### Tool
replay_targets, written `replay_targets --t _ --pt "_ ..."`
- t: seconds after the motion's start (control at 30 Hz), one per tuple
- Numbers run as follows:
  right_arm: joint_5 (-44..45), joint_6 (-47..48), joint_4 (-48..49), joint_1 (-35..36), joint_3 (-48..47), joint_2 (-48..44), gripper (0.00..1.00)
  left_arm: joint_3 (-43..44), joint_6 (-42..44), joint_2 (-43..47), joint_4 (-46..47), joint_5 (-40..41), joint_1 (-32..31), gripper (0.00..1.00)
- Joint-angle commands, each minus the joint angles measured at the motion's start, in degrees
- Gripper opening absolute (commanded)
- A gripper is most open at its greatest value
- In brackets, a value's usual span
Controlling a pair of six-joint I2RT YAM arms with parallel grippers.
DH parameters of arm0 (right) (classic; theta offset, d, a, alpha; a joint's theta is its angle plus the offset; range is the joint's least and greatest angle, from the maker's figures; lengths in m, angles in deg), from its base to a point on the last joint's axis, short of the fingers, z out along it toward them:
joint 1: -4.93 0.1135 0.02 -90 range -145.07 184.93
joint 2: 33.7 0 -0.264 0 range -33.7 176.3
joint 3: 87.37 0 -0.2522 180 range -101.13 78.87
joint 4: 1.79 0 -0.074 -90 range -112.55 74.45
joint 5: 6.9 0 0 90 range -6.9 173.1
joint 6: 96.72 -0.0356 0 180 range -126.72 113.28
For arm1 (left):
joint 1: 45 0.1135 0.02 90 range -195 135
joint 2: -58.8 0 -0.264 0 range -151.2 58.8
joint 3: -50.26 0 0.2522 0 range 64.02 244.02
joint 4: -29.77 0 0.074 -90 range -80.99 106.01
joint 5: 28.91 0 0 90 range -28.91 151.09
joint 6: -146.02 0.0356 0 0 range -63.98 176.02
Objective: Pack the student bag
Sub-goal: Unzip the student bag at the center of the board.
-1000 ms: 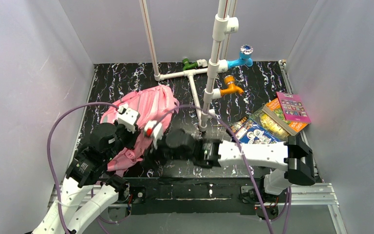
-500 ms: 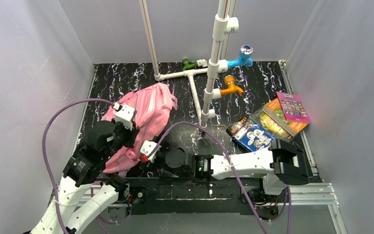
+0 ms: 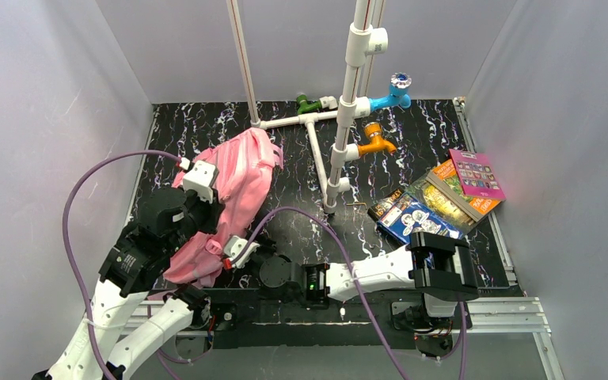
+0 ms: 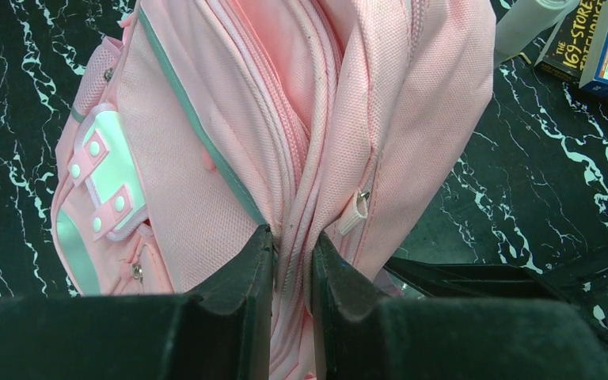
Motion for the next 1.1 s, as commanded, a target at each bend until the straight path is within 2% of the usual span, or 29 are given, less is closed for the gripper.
replay_targets --t 0.0,0.33,0.5,0.57,0.63,0.73,0.93,1.07 --pt "3.6 0.9 4.8 0.0 -1.9 1.5 0.60 3.6 -1.9 0.6 3.1 -0.3 0.3 0.00" --pt "9.7 5.5 10.7 0.0 -4.9 6.8 0.62 3.3 -3.2 -0.4 3.4 -1.6 0.2 0.00" --pt "10.4 7.4 11.5 -0.1 -6.2 6.8 0.59 2.7 -3.0 -0.1 3.4 -1.9 0.3 0.00" --pt "10.5 7.9 11.1 -0.1 -6.2 6.2 0.49 2.0 -2.9 0.2 3.4 -1.9 0.2 0.00" --pt "10.2 7.8 9.9 -0.3 -6.1 5.3 0.32 1.1 -2.6 0.7 3.3 -1.9 0.2 0.00" --pt "8.8 7.4 5.4 -0.5 -6.8 3.1 0.01 -0.1 -1.8 0.8 3.1 -1.9 0.3 0.00" --pt "7.1 1.6 -7.4 -1.0 -8.9 -2.5 0.01 -1.4 1.0 0.9 2.2 -1.7 0.3 0.00" --pt "4.6 -8.0 -18.0 -3.9 -11.0 -5.9 0.01 -1.6 1.8 1.3 1.8 -1.0 0.3 0.00"
